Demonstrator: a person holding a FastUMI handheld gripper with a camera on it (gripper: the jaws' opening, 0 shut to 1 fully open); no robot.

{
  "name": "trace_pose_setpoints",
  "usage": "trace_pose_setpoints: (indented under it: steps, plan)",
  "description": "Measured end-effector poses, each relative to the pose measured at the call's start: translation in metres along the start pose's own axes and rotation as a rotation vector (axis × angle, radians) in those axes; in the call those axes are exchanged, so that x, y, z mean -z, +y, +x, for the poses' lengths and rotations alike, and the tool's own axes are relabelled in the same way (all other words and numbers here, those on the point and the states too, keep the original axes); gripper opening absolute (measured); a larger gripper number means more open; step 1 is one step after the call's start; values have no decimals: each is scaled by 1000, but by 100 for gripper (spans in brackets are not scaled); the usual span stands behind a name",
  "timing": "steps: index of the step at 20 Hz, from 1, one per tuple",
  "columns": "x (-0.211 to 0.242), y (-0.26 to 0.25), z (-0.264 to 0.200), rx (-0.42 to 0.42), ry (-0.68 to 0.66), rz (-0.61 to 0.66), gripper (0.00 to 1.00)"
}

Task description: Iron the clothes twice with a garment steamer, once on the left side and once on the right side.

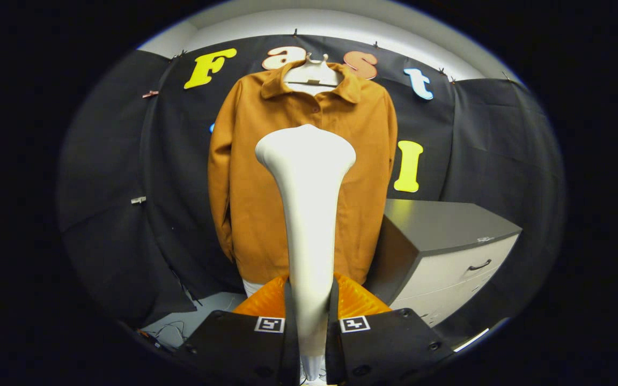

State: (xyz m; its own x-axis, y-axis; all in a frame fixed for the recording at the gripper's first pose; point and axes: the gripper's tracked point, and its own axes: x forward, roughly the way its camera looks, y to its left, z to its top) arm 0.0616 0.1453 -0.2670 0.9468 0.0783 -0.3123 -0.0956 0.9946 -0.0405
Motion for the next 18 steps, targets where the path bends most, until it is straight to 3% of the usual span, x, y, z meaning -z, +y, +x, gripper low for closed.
trace_pose_setpoints:
  steps: [7, 18]
  plan:
    - [-55, -33, -47, 35, -65, -8, 22]
    - [-97, -59, -118, -29, -147, 16, 22]
